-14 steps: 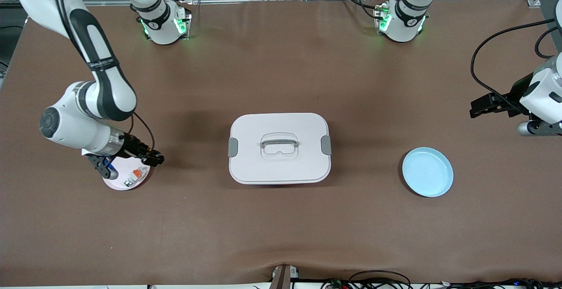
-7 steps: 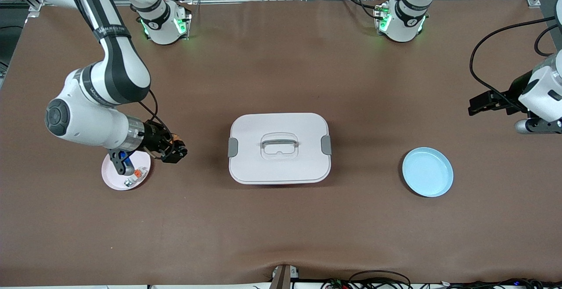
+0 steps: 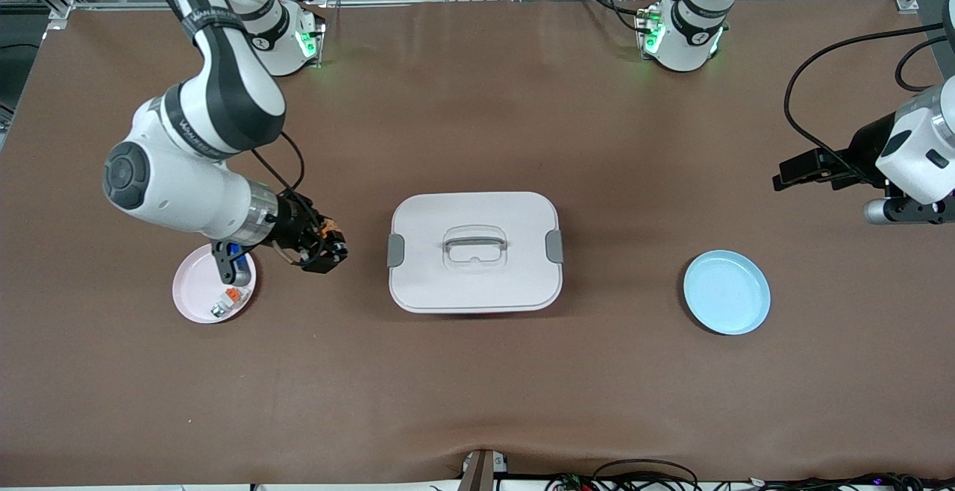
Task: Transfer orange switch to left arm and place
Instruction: 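Lift the switch with the right gripper while the left gripper approaches, then carry the switch over the box while the left gripper reaches it, then close the left gripper on the switch held by the right gripper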
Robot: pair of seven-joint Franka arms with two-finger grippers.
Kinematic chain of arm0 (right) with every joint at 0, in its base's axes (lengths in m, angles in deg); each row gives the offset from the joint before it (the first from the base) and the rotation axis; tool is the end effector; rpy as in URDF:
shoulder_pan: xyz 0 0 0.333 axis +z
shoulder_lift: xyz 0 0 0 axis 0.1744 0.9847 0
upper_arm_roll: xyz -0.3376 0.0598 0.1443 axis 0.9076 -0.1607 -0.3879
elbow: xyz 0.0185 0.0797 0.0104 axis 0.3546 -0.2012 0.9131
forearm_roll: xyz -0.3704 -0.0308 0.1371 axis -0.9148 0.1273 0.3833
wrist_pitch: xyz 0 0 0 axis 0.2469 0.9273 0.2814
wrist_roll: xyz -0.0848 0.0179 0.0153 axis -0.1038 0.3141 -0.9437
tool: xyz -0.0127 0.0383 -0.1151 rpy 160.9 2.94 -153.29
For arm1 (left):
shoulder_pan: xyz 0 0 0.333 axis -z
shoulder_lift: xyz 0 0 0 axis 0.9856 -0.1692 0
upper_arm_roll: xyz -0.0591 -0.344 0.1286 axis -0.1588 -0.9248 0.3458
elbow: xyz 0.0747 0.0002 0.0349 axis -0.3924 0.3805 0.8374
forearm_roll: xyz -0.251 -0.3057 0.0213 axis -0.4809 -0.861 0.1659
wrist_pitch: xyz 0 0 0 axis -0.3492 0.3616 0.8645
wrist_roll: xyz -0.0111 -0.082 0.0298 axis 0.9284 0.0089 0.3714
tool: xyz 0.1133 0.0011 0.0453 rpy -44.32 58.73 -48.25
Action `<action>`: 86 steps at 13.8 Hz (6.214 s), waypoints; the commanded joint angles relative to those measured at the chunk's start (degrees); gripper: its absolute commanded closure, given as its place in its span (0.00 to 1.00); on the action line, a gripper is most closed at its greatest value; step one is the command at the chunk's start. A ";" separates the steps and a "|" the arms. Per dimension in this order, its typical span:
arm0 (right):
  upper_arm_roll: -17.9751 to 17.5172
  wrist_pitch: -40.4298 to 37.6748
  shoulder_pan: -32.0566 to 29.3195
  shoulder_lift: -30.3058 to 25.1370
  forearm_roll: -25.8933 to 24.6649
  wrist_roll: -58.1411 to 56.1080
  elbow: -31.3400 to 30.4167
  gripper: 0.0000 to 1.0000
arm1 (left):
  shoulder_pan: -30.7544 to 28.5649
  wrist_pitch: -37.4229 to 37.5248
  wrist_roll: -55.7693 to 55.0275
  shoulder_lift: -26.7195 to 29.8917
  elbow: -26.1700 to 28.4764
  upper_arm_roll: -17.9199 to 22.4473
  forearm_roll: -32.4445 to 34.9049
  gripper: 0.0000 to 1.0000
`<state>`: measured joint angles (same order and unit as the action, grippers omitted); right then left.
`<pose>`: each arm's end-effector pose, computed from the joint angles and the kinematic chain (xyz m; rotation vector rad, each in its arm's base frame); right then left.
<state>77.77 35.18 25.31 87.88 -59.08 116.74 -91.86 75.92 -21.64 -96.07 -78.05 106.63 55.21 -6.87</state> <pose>0.6456 0.2544 0.4800 -2.3994 1.5228 0.3826 0.6017 -0.0531 0.6232 2.9505 0.1085 -0.1494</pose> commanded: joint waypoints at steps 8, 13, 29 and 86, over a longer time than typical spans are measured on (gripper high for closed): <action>0.62 -0.28 8.02 2.76 4.71 19.73 11.20 1.00 | 0.99 0.90 -17.83 -0.78 -0.68 -1.70 -18.05 0.00; 0.71 0.86 12.85 6.09 4.71 29.32 18.23 1.00 | 5.20 0.55 -22.58 -1.39 -0.59 -1.96 -19.98 0.00; 0.88 7.10 19.10 13.13 4.62 38.82 24.66 1.00 | 13.38 -14.12 0.44 -5.43 1.34 -2.40 -29.12 0.00; 0.97 9.74 19.01 14.19 4.18 37.95 24.75 0.00 | 25.35 -33.92 1.85 -8.43 8.55 -2.84 -33.18 1.00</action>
<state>77.98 45.03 44.23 101.09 -54.72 155.02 -69.09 102.05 -59.71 -94.46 -89.24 113.80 52.24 -41.86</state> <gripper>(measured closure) 0.000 0.595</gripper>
